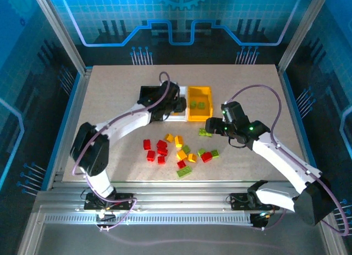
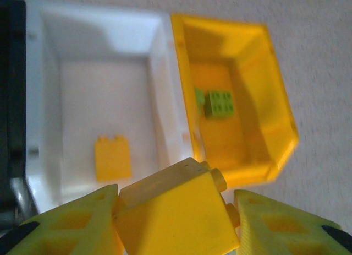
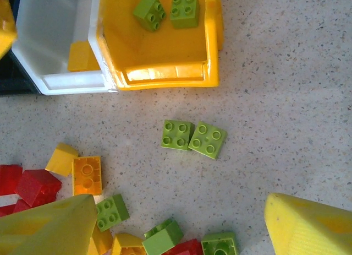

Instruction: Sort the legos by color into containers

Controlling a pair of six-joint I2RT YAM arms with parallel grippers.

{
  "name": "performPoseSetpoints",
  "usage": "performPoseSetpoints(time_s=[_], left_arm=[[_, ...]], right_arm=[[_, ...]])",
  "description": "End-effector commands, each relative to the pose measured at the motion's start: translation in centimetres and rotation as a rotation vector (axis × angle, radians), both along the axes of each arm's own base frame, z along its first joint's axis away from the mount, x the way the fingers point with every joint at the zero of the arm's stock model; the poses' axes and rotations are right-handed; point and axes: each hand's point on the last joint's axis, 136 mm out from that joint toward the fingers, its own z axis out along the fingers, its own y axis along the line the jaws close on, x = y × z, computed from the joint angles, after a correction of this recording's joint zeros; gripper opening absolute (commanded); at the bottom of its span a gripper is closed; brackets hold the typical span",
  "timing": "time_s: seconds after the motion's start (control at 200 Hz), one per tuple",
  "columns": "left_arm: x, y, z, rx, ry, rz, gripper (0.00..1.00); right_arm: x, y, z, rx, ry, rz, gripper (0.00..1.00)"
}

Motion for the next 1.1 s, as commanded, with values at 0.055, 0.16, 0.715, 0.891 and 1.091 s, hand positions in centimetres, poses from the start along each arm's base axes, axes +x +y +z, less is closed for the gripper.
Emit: performPoseSetpoints(time_s=[0.055, 0.16, 0.715, 0.891, 1.091], left_arm=[[3.4, 1.3, -3.6, 0.096, 0.086, 0.073, 0.44], [4.8, 1.4, -4.8, 0.112, 0.113, 0.094, 0.45], [2.3, -2.6, 5.0, -0.151, -0.009, -0.022, 0.99], [-3.4, -3.1, 7.9, -0.289, -0.06, -0.098, 0.99], [-9.3, -1.0, 5.2, -0.308, -0.03, -0.115, 0.99]], right_arm=[[-0.2, -0.6, -1.0, 0.001, 0.034, -0.028, 0.82], [-0.5, -0.6, -1.4, 0.005, 0.052, -0.024, 0.82], [-1.4, -0.5, -4.7, -0.004, 0.172, -0.034, 0.82], [-2.0, -0.8, -8.2, -0.03, 0.289, -0.085, 0.82], [-0.2, -0.4, -10.2, -0.065, 0.282, -0.077, 0.76]])
